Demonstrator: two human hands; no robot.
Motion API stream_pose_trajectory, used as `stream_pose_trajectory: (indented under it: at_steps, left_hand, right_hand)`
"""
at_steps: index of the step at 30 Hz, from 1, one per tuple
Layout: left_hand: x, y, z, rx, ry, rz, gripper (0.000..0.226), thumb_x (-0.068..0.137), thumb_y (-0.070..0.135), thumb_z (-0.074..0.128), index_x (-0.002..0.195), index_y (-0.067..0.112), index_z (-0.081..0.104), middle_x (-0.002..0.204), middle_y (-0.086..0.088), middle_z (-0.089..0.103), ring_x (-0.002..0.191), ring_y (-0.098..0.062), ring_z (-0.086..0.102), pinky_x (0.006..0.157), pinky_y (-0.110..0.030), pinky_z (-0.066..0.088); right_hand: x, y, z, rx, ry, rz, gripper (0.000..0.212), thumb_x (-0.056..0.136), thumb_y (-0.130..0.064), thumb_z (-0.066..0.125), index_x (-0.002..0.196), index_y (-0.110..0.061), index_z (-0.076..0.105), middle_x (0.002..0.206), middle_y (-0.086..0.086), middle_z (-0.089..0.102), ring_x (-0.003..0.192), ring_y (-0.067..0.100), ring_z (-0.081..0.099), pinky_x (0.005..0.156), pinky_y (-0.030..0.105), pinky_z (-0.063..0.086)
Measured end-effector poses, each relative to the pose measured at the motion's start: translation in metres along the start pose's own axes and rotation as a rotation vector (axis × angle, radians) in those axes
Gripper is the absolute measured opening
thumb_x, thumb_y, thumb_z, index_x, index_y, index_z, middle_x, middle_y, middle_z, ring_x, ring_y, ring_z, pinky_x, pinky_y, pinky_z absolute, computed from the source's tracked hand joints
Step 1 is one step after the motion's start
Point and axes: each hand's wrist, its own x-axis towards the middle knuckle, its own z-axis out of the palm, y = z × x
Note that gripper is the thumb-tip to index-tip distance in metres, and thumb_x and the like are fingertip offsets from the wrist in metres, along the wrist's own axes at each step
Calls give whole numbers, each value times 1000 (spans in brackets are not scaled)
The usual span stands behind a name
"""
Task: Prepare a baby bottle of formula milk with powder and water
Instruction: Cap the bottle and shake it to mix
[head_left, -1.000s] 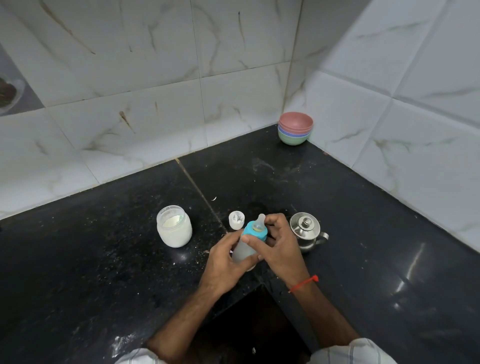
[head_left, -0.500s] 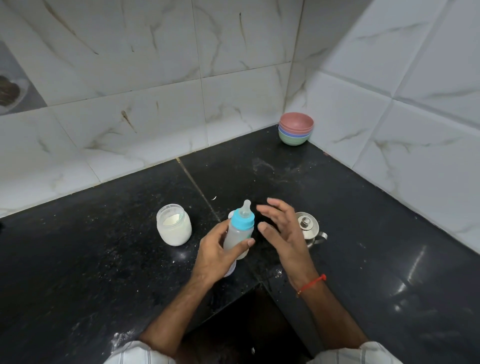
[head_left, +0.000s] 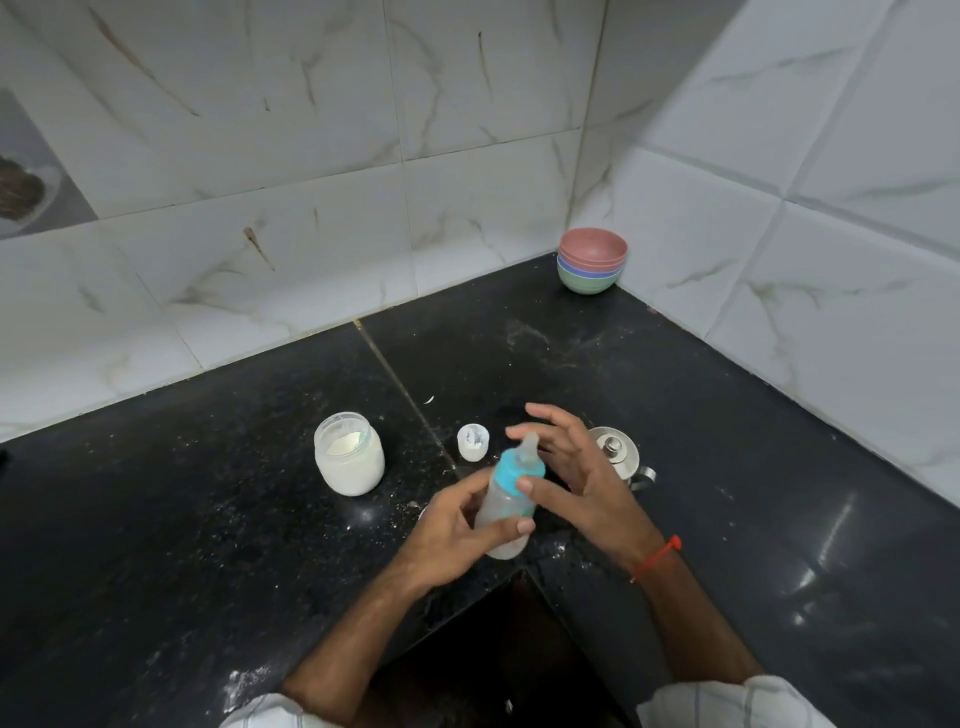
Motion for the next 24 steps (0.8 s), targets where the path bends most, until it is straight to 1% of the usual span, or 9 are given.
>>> stream_pose_trajectory:
  at_steps: [3, 5, 8, 10, 12, 14, 19, 21, 24]
  left_hand:
    - [0, 8, 9, -32, -147, 19, 42, 91, 6, 77, 131, 8, 63, 115, 4, 76, 110, -13, 72, 93, -26, 56]
    - [1, 15, 13, -31, -125, 42, 43, 90, 11, 79, 130, 10, 65, 118, 4, 76, 113, -11, 72, 94, -25, 56]
    - [4, 17, 12, 170, 51, 161, 58, 82, 36, 80, 135, 18, 64, 114, 12, 75, 105, -1, 71, 90, -25, 55]
    - [5, 18, 14, 316, 145, 253, 55, 83, 35, 78, 134, 21, 63, 110, 14, 74, 98, 2, 69, 83, -26, 53]
    - [3, 18, 18, 337, 176, 300, 50, 87, 30, 77, 134, 22, 63, 114, 10, 74, 103, -5, 70, 87, -32, 56]
    - [2, 19, 15, 291, 157, 270, 50, 87, 30, 78, 134, 21, 64, 118, 9, 74, 107, -8, 71, 92, -37, 57]
    - [1, 34, -10, 47, -219, 88, 45, 90, 13, 80, 131, 21, 64, 122, 8, 73, 117, -12, 69, 97, -30, 57]
    - [2, 36, -6, 36, -179, 120, 47, 89, 16, 81, 133, 18, 64, 124, 3, 73, 118, -16, 69, 102, -38, 57]
    - [6, 37, 7, 171, 30, 202, 56, 86, 29, 82, 138, 28, 61, 123, 10, 74, 113, -7, 70, 98, -33, 57]
  right_hand:
    - [3, -8, 2, 73, -148, -25, 74, 93, -1, 67, 156, -20, 32, 142, 6, 65, 134, 28, 59, 114, 39, 47]
    - [8, -10, 9, 92, -100, -16, 55, 95, -1, 65, 145, -21, 51, 121, 11, 76, 127, 27, 66, 109, 46, 52]
    - [13, -9, 33, 45, 277, 38, 19, 91, -17, 71, 104, -30, 75, 100, 3, 80, 104, 20, 75, 96, 55, 58]
    - [15, -6, 51, 39, 578, 92, 6, 84, -33, 71, 90, -34, 73, 91, -1, 79, 91, 17, 76, 88, 53, 60]
    - [14, -6, 62, 52, 724, 97, 9, 81, -41, 70, 87, -34, 69, 87, -1, 77, 86, 15, 75, 85, 51, 60]
    - [12, -9, 58, 72, 647, 74, 12, 83, -39, 75, 91, -34, 69, 90, 2, 77, 88, 19, 75, 85, 54, 60]
    - [6, -26, 14, 123, -71, -53, 50, 92, -8, 74, 135, -22, 53, 104, 14, 79, 108, 33, 74, 99, 50, 57]
    - [9, -31, 13, 97, -28, -95, 48, 92, -5, 72, 135, -18, 53, 95, 11, 80, 106, 32, 75, 100, 48, 57]
    - [17, -28, 29, 42, 343, -70, 31, 92, -6, 71, 120, -19, 65, 85, 5, 81, 99, 21, 77, 105, 40, 54]
